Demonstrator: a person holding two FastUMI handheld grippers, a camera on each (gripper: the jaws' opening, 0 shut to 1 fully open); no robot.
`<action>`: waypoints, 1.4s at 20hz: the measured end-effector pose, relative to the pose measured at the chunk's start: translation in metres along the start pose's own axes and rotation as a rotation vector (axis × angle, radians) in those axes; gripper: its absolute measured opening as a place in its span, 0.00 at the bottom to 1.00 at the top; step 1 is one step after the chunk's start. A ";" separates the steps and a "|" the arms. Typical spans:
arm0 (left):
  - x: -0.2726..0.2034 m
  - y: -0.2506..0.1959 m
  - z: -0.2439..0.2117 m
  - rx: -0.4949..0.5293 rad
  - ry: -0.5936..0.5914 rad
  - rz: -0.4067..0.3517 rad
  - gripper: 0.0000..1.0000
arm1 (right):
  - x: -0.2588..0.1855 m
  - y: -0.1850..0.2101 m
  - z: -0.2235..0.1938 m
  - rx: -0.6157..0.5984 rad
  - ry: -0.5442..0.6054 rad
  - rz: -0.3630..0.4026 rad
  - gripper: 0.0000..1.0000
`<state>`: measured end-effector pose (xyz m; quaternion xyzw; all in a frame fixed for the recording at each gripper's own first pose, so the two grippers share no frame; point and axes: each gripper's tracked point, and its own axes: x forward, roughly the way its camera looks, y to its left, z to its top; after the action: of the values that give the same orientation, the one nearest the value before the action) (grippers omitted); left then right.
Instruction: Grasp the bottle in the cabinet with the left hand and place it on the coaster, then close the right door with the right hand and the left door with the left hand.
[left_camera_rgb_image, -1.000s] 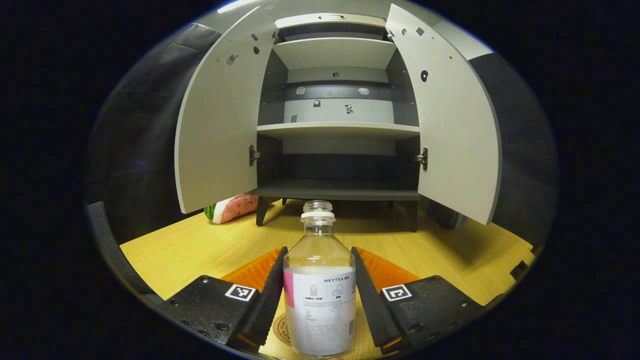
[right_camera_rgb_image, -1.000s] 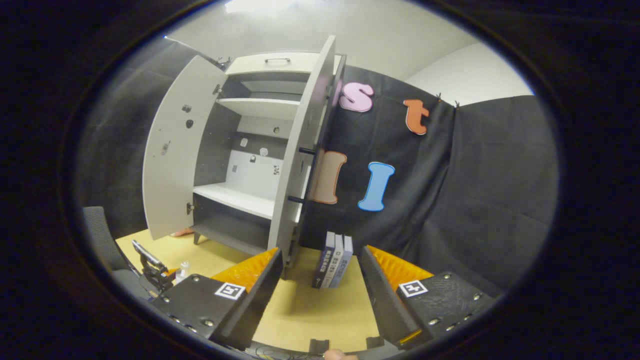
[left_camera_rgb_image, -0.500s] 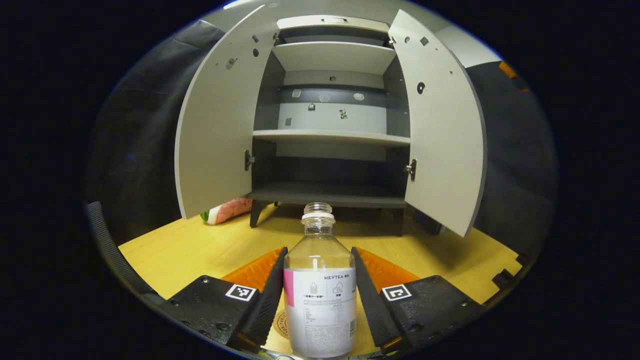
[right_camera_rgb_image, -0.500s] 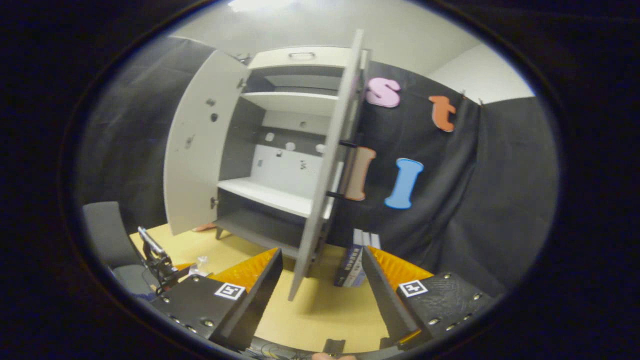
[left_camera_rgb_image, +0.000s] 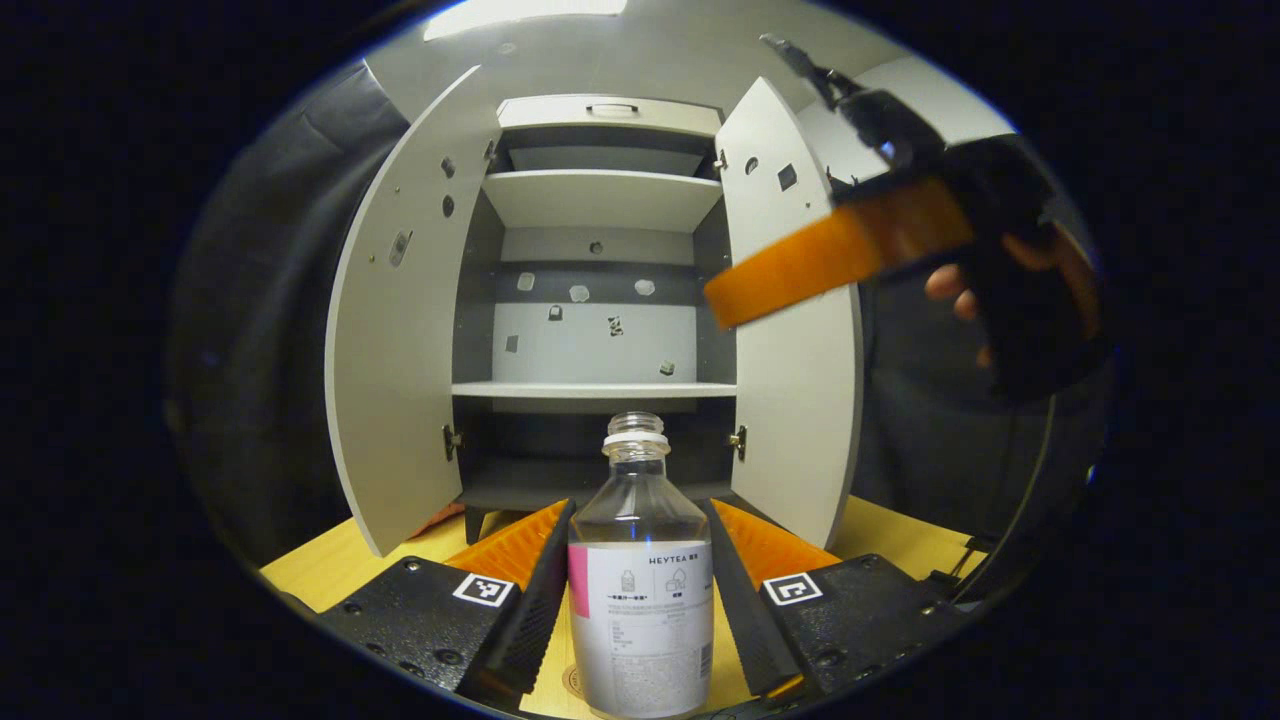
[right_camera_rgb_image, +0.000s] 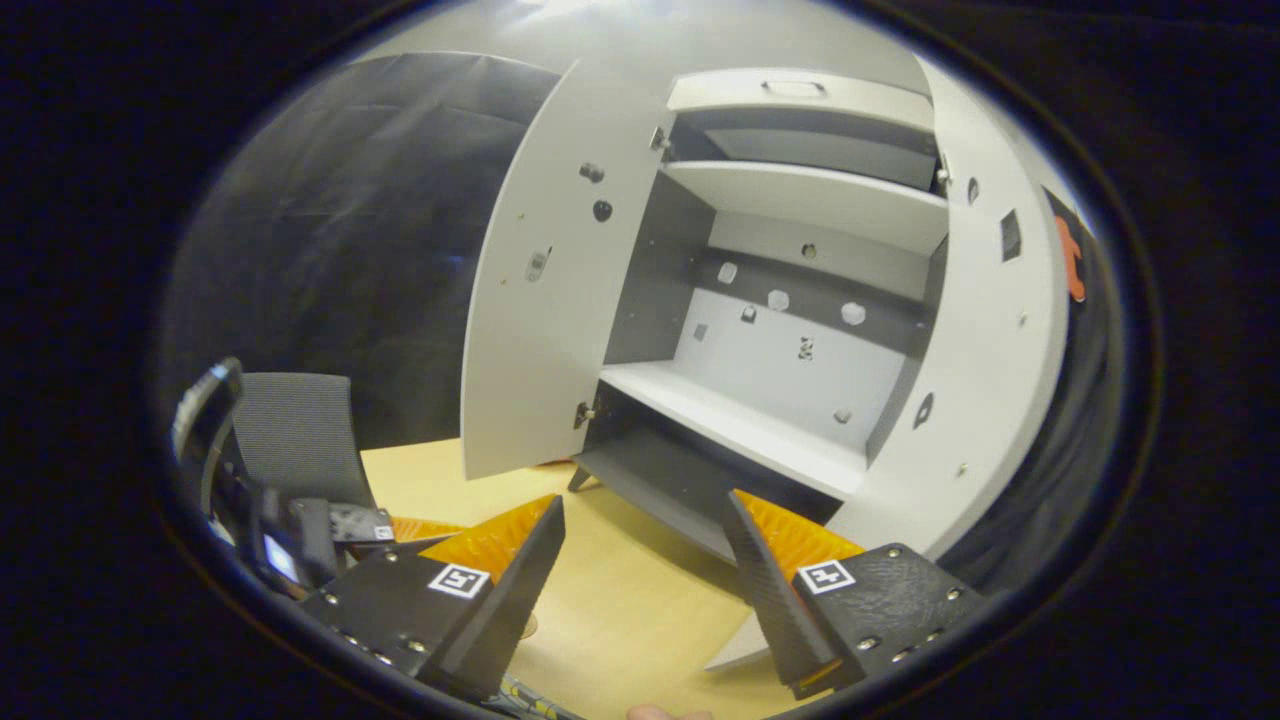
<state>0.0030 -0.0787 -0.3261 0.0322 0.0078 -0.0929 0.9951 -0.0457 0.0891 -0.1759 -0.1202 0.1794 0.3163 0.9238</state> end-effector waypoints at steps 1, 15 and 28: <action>-0.006 -0.002 0.008 -0.007 -0.011 -0.014 0.76 | 0.009 0.003 -0.006 0.013 0.020 0.023 0.96; 0.018 0.012 -0.012 0.008 0.070 -0.028 0.76 | 0.031 0.031 0.000 0.103 0.031 0.169 0.96; 0.027 0.046 -0.153 -0.061 0.284 0.044 0.77 | -0.073 -0.059 0.056 0.276 -0.123 -0.037 0.96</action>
<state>0.0364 -0.0282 -0.4762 0.0150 0.1507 -0.0653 0.9863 -0.0487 0.0228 -0.0893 0.0244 0.1622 0.2784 0.9464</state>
